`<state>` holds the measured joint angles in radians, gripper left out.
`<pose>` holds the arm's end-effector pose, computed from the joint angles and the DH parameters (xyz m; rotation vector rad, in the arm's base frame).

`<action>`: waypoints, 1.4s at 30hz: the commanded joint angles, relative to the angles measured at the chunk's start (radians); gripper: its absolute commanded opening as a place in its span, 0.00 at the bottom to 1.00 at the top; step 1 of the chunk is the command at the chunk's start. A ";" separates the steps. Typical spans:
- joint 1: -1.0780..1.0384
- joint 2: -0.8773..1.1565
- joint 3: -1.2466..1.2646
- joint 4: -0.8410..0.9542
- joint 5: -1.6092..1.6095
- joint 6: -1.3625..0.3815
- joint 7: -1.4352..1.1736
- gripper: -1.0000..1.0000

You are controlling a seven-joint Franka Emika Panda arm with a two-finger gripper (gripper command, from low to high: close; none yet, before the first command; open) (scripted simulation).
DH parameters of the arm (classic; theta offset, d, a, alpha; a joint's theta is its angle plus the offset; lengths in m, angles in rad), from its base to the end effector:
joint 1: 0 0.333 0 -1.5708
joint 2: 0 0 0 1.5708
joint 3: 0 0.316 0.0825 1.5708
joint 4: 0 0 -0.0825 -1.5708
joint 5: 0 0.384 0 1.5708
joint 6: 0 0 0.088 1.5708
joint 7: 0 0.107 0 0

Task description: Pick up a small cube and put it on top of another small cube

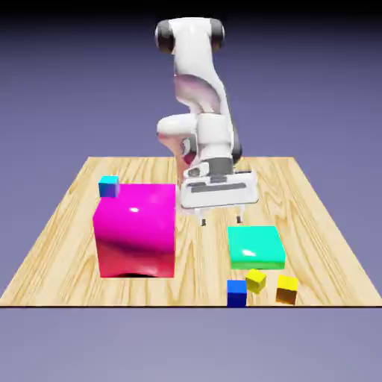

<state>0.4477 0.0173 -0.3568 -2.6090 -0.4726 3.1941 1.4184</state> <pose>0.4660 0.0851 0.3064 -2.5229 1.1369 -0.6829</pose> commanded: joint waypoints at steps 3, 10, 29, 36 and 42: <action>0.082 0.109 -0.066 0.037 -0.088 0.029 0.125 0.50; 0.271 0.362 -0.220 0.124 -0.292 0.097 0.418 0.50; 0.298 0.440 -0.241 0.157 -0.315 0.127 0.469 0.00; 0.123 0.191 -0.209 0.114 -0.213 -0.052 0.293 0.00; -0.094 -0.024 -0.138 0.048 -0.120 -0.198 0.137 0.00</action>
<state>0.3567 -0.0071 -0.4982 -2.5611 -0.5927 2.9969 1.5564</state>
